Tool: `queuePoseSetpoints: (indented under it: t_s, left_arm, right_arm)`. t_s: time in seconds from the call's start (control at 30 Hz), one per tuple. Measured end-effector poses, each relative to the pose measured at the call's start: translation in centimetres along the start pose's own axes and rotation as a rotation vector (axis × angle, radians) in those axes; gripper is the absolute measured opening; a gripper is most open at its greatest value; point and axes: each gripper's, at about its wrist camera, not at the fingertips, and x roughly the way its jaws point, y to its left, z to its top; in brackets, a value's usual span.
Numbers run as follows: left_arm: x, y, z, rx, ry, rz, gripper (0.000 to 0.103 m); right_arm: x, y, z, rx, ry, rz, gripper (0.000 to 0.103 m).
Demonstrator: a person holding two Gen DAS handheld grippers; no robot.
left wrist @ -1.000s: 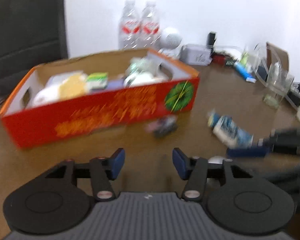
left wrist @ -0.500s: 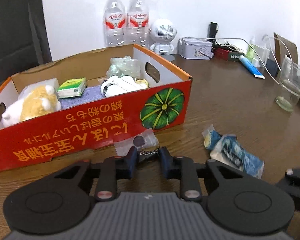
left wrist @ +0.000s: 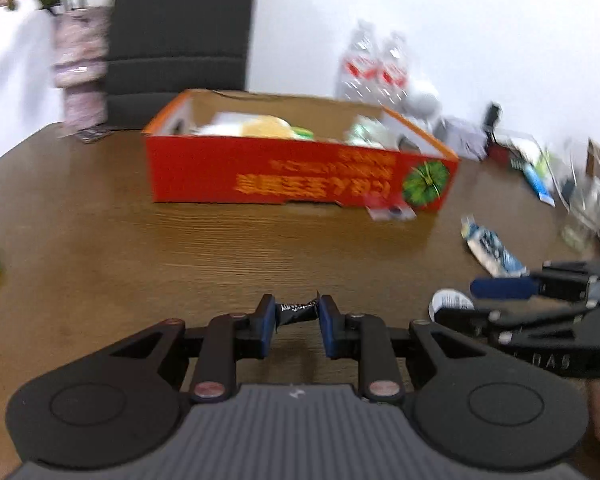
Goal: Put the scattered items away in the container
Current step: 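Carry both items into the cardboard box and open both tools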
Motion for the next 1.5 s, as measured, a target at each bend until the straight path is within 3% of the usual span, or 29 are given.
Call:
queuePoseSetpoints:
  t_s: [0.1,0.13,0.17,0.3,0.4,0.5,0.6,0.67,0.77,0.87,1.0,1.1,1.13,1.23,1.3,1.33,1.37,1.43,1.5]
  left_arm:
    - [-0.5,0.6,0.1,0.007,-0.009,0.001,0.024]
    - [-0.5,0.7,0.2,0.010,-0.006,0.007,0.024]
    - [-0.4,0.8,0.2,0.011,-0.004,0.011,0.024]
    - [-1.0,1.2,1.4,0.012,-0.040,-0.011,0.024]
    - [-1.7,1.9,5.0,0.038,-0.096,-0.051,0.024]
    - [-1.0,3.2,10.7,0.045,-0.121,-0.049,0.024]
    - [2.6,4.6,16.6,0.042,-0.064,-0.027,0.024]
    - [5.9,5.6,19.4,0.019,-0.001,-0.004,0.024]
    - [9.9,7.4,22.0,-0.023,0.024,0.051,0.024]
    - [13.9,8.6,23.3,-0.048,0.075,0.068,0.024]
    - [18.4,7.8,23.2,0.060,0.126,0.160,0.025]
    - [19.9,7.7,22.8,0.080,0.108,0.206,0.027]
    - [20.1,8.0,22.8,0.062,0.106,0.208,0.029]
    - [20.1,8.6,23.1,0.013,0.079,0.163,0.055]
    - [19.8,8.7,23.2,0.010,0.069,0.137,0.057]
    - [19.4,8.6,23.3,0.015,0.064,0.140,0.060]
    - [18.9,8.5,23.3,0.025,0.056,0.156,0.072]
    - [17.6,8.3,23.4,0.046,0.019,0.203,0.083]
    - [16.4,8.3,23.6,0.055,0.005,0.207,0.083]
  right_arm:
    - [0.3,1.3,-0.5,-0.048,0.011,0.007,0.053]
    - [0.4,1.8,-0.7,-0.065,-0.001,-0.011,0.050]
    - [0.4,2.3,-0.8,-0.071,-0.011,-0.009,0.039]
    - [0.2,3.6,-0.6,-0.068,-0.008,-0.004,0.038]
    - [-1.0,4.0,1.3,-0.065,-0.043,0.006,0.038]
    - [-2.7,2.9,6.2,-0.057,-0.116,-0.040,0.038]
    - [-3.0,-0.3,12.7,0.021,-0.146,-0.093,0.038]
    - [-1.5,-3.2,16.6,0.109,-0.102,-0.092,0.038]
    - [1.3,-5.9,20.0,0.192,-0.034,-0.116,0.038]
    - [4.5,-7.3,21.5,0.229,0.012,-0.099,0.038]
    - [9.6,-7.4,21.6,0.262,0.101,-0.068,0.038]
    - [12.7,-7.1,21.6,0.282,0.139,-0.029,0.038]
    - [13.6,-6.9,21.8,0.288,0.142,-0.023,0.038]
    - [16.3,-6.0,22.0,0.300,0.161,-0.003,0.040]
    - [17.8,-5.4,21.9,0.297,0.203,0.018,0.043]
    - [18.1,-5.3,21.9,0.299,0.212,0.013,0.045]
    - [17.9,-5.3,21.8,0.304,0.207,0.009,0.047]
    - [17.1,-5.6,21.8,0.326,0.184,0.004,0.049]
    - [16.0,-6.2,21.9,0.348,0.171,-0.012,0.050]
